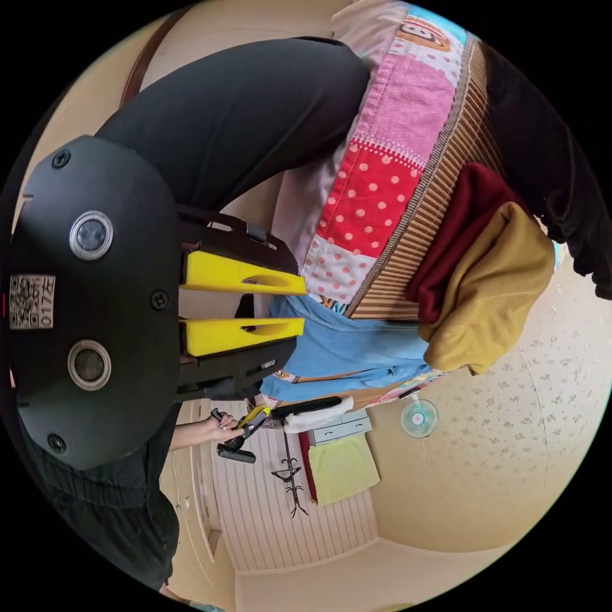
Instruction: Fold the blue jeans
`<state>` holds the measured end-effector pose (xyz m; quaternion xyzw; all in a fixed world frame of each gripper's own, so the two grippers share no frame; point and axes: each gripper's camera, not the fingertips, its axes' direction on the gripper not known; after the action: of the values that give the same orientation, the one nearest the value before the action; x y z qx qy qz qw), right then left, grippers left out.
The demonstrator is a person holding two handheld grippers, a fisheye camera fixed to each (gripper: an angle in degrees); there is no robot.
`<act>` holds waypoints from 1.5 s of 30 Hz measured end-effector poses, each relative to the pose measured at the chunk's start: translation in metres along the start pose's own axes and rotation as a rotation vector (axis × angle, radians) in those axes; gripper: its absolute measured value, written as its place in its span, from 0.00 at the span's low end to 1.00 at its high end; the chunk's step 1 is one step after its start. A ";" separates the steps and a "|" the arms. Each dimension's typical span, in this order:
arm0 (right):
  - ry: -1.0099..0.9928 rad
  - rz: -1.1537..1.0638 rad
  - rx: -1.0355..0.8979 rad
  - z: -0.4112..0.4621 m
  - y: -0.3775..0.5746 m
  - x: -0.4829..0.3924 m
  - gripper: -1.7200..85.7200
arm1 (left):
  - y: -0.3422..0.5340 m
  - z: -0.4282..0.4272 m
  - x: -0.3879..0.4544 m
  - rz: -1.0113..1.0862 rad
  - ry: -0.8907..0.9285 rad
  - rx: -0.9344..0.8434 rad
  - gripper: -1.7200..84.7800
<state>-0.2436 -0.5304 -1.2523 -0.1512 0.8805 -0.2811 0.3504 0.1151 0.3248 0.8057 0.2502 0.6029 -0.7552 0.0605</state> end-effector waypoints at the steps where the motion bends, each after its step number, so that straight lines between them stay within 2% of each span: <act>1: 0.006 -0.008 -0.041 0.004 -0.008 0.010 0.13 | -0.001 -0.004 0.004 0.013 -0.006 0.002 0.09; 4: 0.055 -0.028 -0.148 0.021 -0.017 0.025 0.12 | -0.004 -0.011 0.014 0.040 0.003 -0.001 0.09; 6: -0.042 -0.060 -0.188 0.023 -0.017 0.028 0.09 | -0.006 -0.019 0.012 0.029 0.021 0.011 0.09; 7: -0.134 -0.073 -0.192 0.018 -0.015 0.034 0.08 | -0.006 -0.030 0.006 0.007 0.049 0.046 0.09; 9: -0.446 -0.103 -0.157 -0.003 -0.009 0.052 0.06 | -0.005 -0.049 -0.004 -0.009 0.124 0.099 0.08; 11: -0.915 -0.120 0.000 -0.044 0.006 0.090 0.06 | -0.008 -0.064 -0.009 0.016 0.188 0.106 0.08; 14: -1.104 -0.027 0.206 -0.081 0.036 0.152 0.05 | -0.013 -0.076 0.002 0.140 0.198 0.031 0.08; 15: -1.089 0.005 0.209 -0.083 0.040 0.165 0.05 | -0.012 -0.077 0.008 0.182 0.177 0.000 0.08; 16: -0.990 0.094 0.173 -0.083 0.050 0.191 0.05 | -0.011 -0.075 0.013 0.208 0.158 -0.030 0.08; 19: -0.591 0.265 0.039 -0.081 0.071 0.234 0.05 | -0.007 -0.064 0.018 0.222 0.166 -0.077 0.08; 20: -0.510 0.262 -0.006 -0.082 0.075 0.238 0.05 | -0.006 -0.062 0.019 0.219 0.176 -0.081 0.08; 23: -0.462 0.162 0.015 -0.100 0.080 0.216 0.05 | -0.002 -0.052 0.031 0.222 0.214 -0.098 0.09; 26: -0.469 -0.054 0.060 -0.122 0.077 0.157 0.05 | -0.003 -0.034 0.067 0.291 0.237 -0.147 0.11; 28: -0.522 -0.196 0.066 -0.128 0.077 0.115 0.05 | -0.010 -0.008 0.106 0.351 0.316 -0.230 0.13; 32: -0.641 -0.511 -0.023 -0.112 0.086 0.016 0.05 | -0.026 0.029 0.162 0.436 0.371 -0.303 0.14; 38: -0.681 -0.662 -0.175 -0.050 0.118 -0.072 0.05 | -0.063 0.090 0.170 0.373 0.399 -0.400 0.19; 41: -0.679 -0.679 -0.230 -0.024 0.134 -0.094 0.05 | -0.062 0.103 0.150 0.334 0.459 -0.412 0.13; 43: -0.668 -0.717 -0.279 -0.011 0.140 -0.100 0.05 | -0.057 0.096 0.137 0.333 0.447 -0.373 0.03; 45: -0.726 -0.765 -0.330 -0.003 0.135 -0.098 0.06 | -0.054 0.089 0.130 0.345 0.455 -0.353 0.02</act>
<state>-0.1857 -0.3761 -1.2793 -0.6005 0.6177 -0.1764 0.4762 -0.0458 0.2827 0.8079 0.4964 0.6713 -0.5423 0.0936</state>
